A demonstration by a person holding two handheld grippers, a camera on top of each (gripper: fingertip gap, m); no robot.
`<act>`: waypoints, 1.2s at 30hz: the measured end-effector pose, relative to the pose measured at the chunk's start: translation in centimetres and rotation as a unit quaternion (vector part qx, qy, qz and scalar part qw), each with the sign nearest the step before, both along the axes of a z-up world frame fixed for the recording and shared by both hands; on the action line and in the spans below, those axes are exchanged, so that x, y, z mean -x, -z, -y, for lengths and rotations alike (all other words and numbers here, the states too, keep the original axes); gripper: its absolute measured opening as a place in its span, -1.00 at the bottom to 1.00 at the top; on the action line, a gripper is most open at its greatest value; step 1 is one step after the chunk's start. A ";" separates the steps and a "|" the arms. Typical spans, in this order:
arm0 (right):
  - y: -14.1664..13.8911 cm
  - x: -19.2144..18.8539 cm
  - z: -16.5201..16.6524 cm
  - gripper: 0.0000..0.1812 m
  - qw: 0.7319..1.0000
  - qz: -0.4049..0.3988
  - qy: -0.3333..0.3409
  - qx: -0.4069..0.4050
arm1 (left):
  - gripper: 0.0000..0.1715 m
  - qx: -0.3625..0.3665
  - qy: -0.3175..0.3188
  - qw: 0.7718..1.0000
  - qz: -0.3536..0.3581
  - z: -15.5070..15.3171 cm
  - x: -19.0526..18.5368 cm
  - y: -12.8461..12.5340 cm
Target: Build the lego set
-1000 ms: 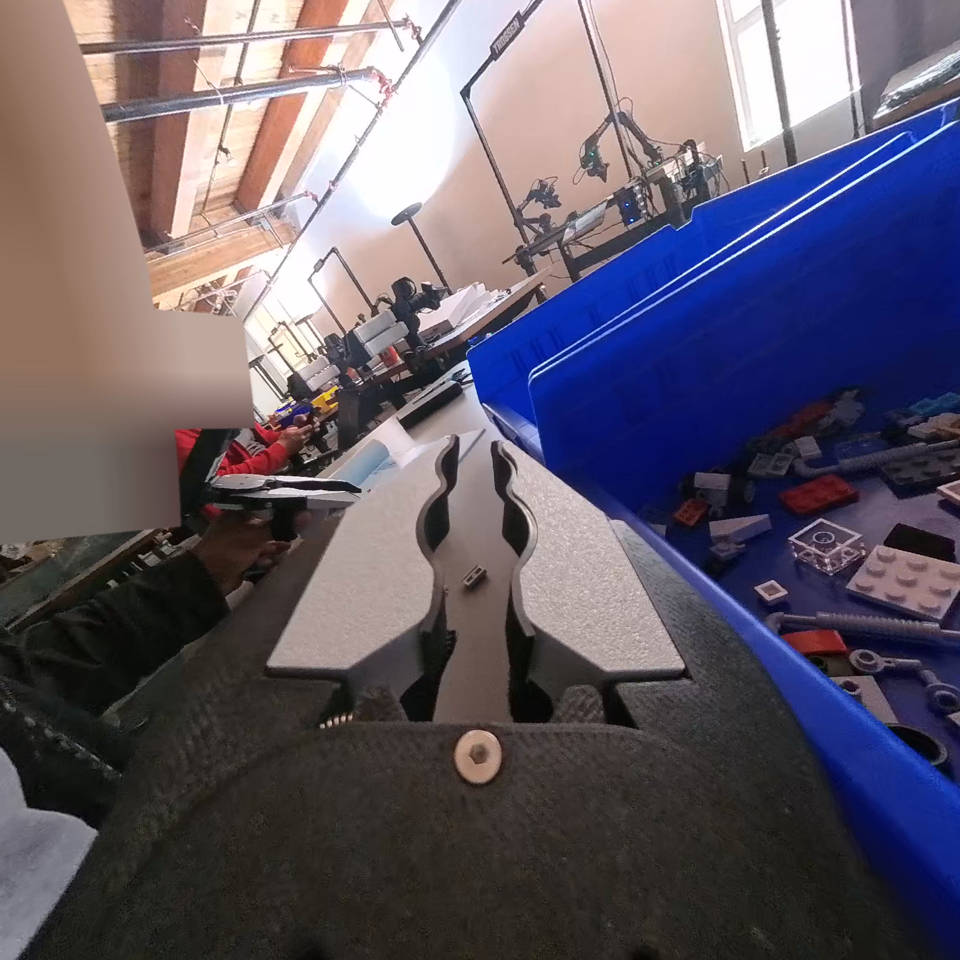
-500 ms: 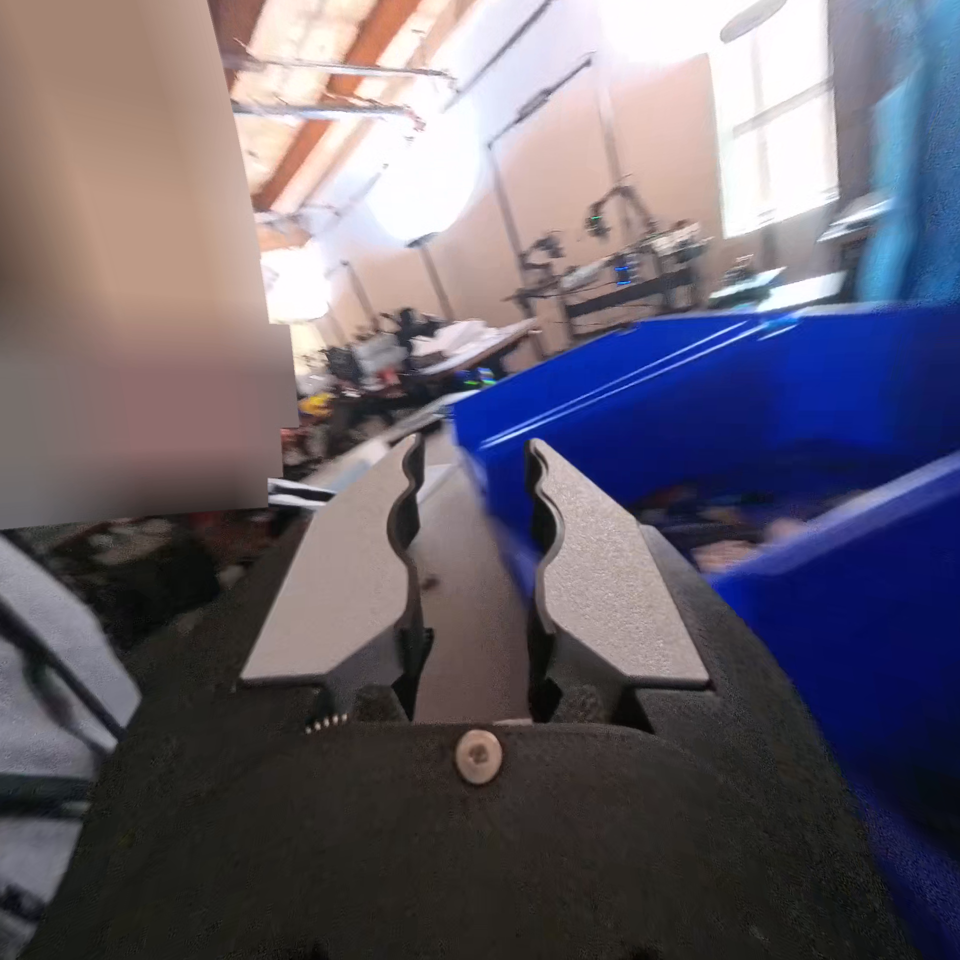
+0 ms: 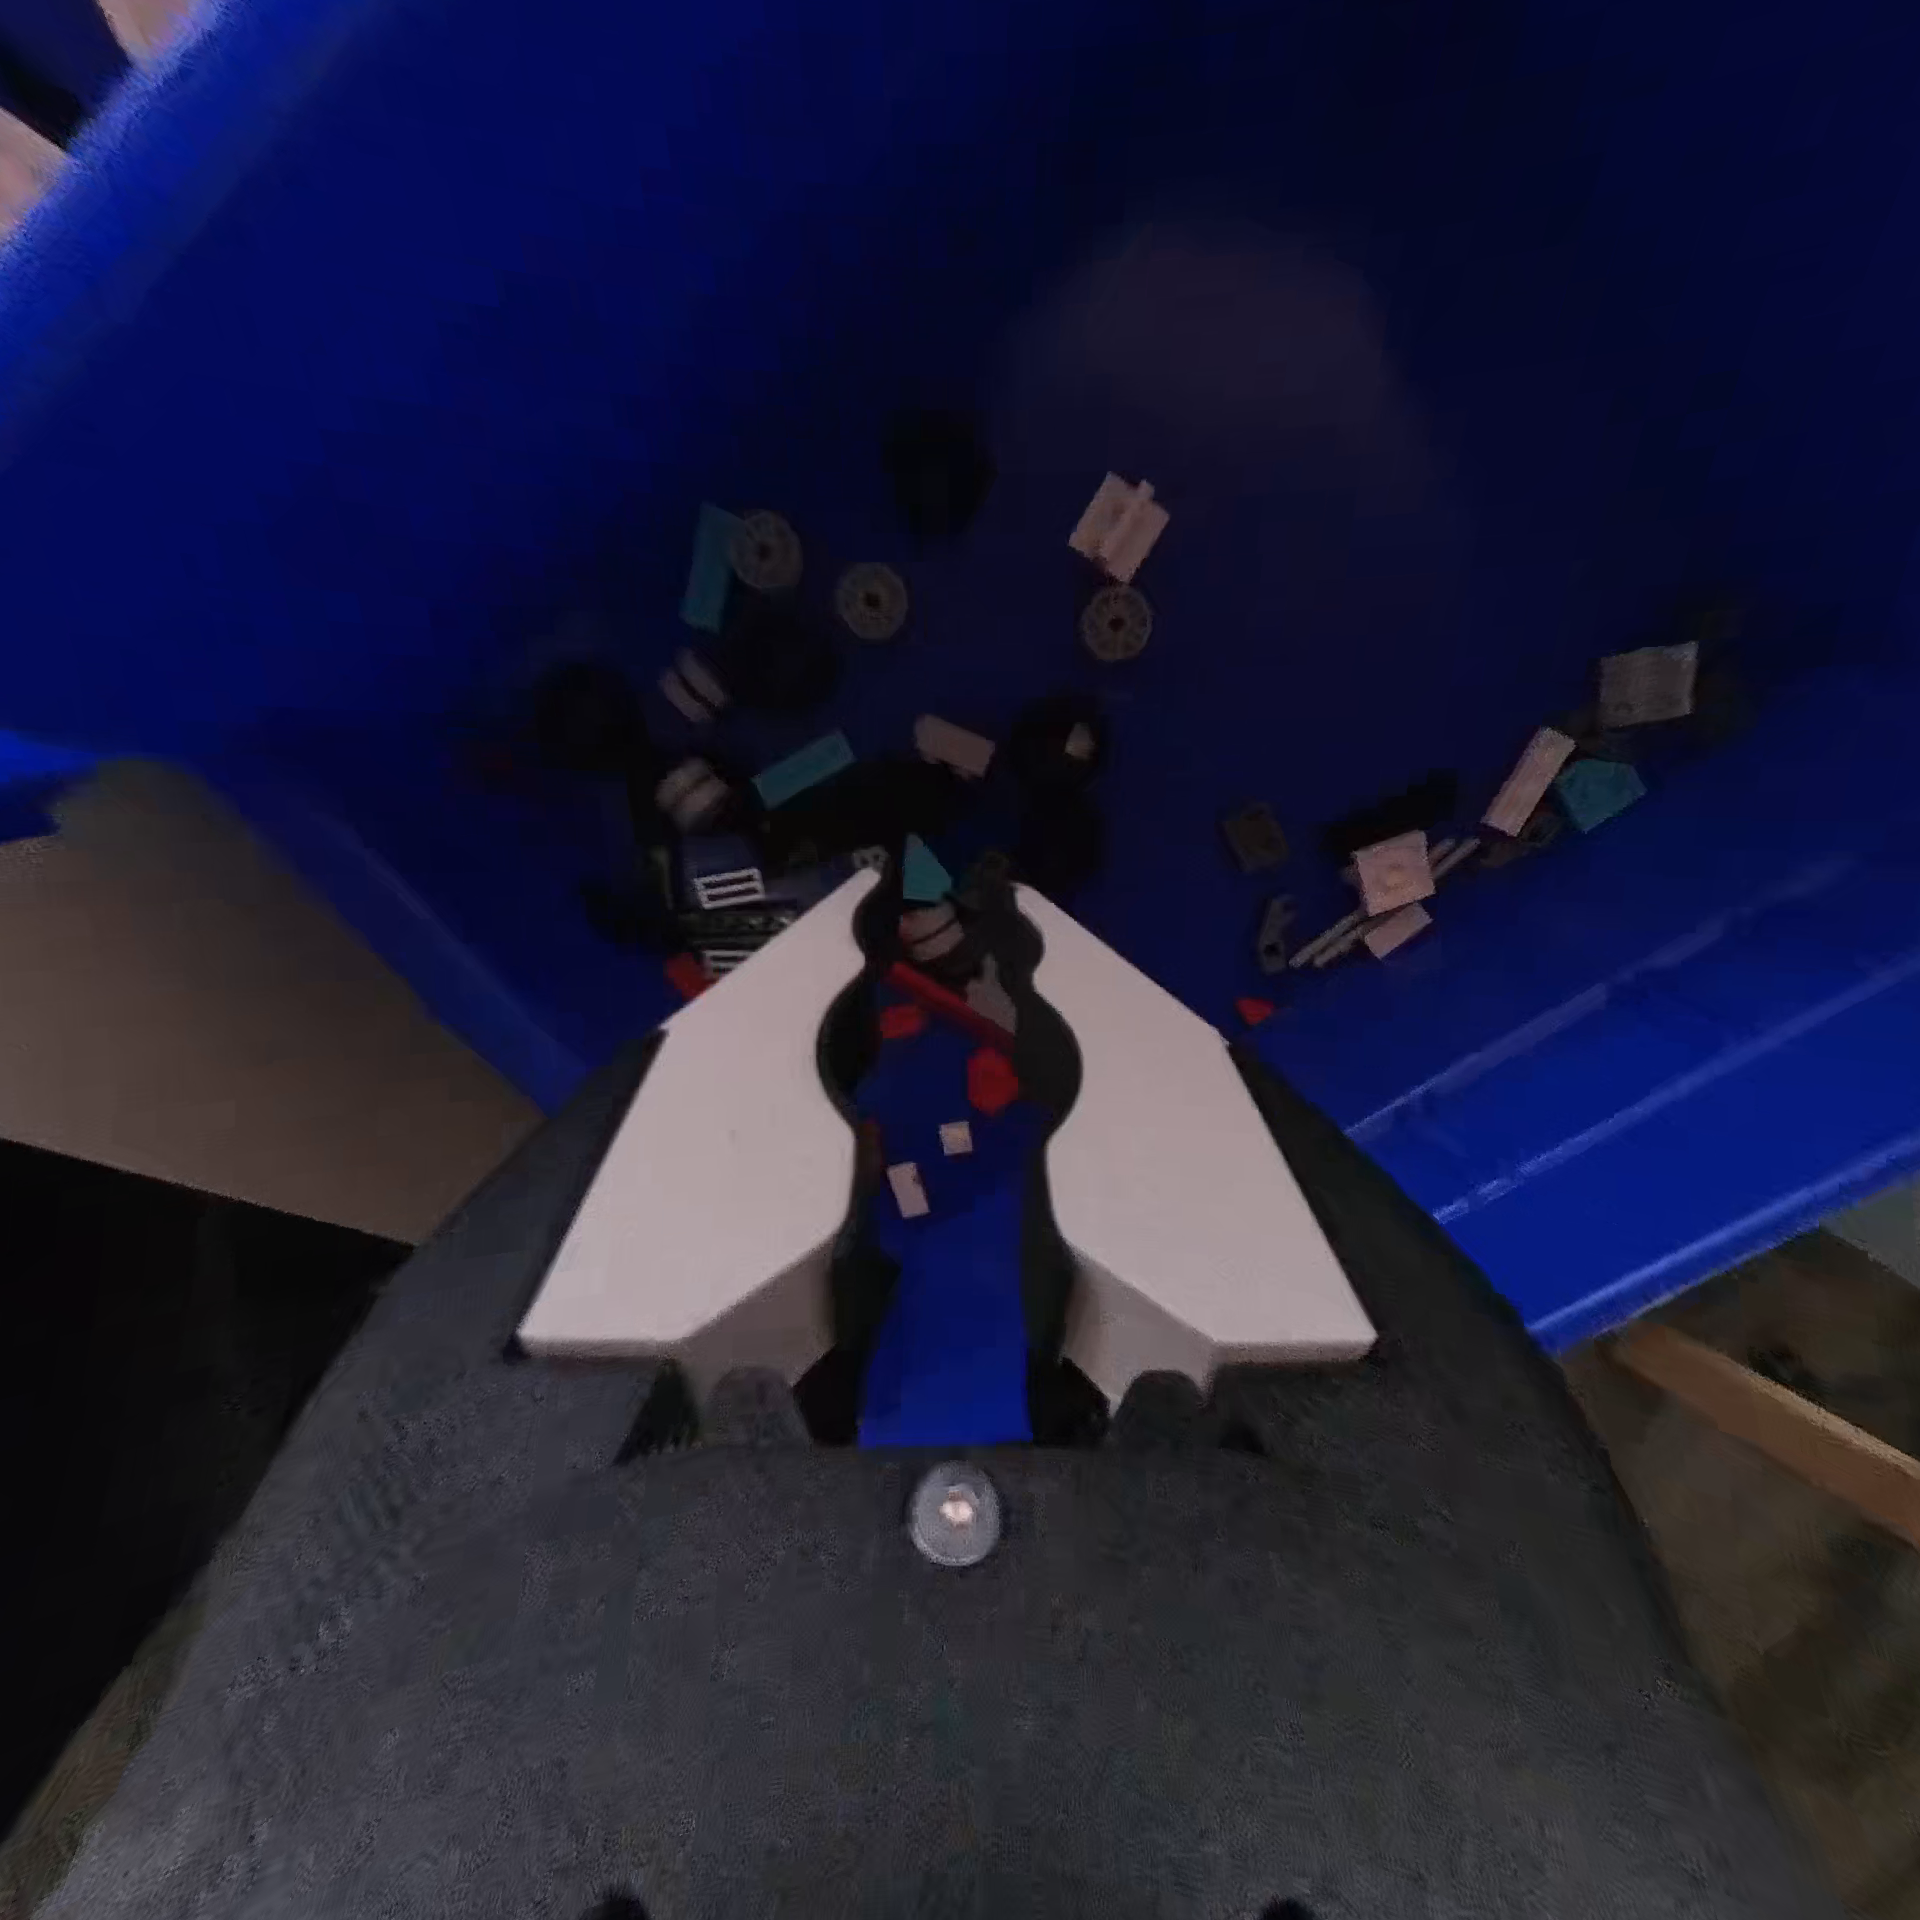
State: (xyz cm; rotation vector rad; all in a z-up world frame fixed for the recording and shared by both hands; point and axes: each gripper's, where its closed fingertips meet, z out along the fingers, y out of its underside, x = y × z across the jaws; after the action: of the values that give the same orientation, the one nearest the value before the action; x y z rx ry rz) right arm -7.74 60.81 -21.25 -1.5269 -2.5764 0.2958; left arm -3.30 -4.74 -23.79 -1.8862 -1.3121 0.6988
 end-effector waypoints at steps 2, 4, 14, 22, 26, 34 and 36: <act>0.8 -0.3 0.0 -0.78 1.000 0.026 0.001 -0.007 | -0.31 0.008 0.006 1.000 -0.007 -0.2 -0.1 -0.1; 1.5 -0.2 -0.2 -0.78 0.999 0.039 0.010 -0.007 | -0.31 0.010 0.011 1.000 -0.010 -0.3 -0.2 -0.2; 4.1 -0.6 -1.6 -0.78 0.995 0.091 0.038 -0.033 | -0.31 -0.024 0.021 0.999 -0.016 -0.5 -0.3 -0.7; 4.6 -0.6 -0.8 -0.91 0.994 0.101 0.016 -0.045 | -0.31 -0.042 0.026 0.998 -0.028 -0.6 -0.4 -1.3; 3.6 -0.4 -0.1 -0.91 0.996 0.082 0.014 -0.027 | -0.31 -0.055 0.034 0.997 -0.037 -0.8 -0.6 -1.7; -9.9 -0.3 10.8 -0.91 0.979 -0.131 -0.045 0.151 | -0.31 -0.112 0.041 0.992 -0.034 -0.7 -0.8 -2.2; -12.7 -1.7 16.9 -0.91 0.958 -0.168 -0.102 0.208 | -0.31 -0.129 0.043 0.990 -0.028 -0.7 -0.8 -2.3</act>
State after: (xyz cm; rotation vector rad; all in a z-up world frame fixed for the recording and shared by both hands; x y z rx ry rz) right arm -5.99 43.91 -8.56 -1.1743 -2.4924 1.0795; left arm -2.51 -4.06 -21.52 -1.6912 -1.2145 0.5080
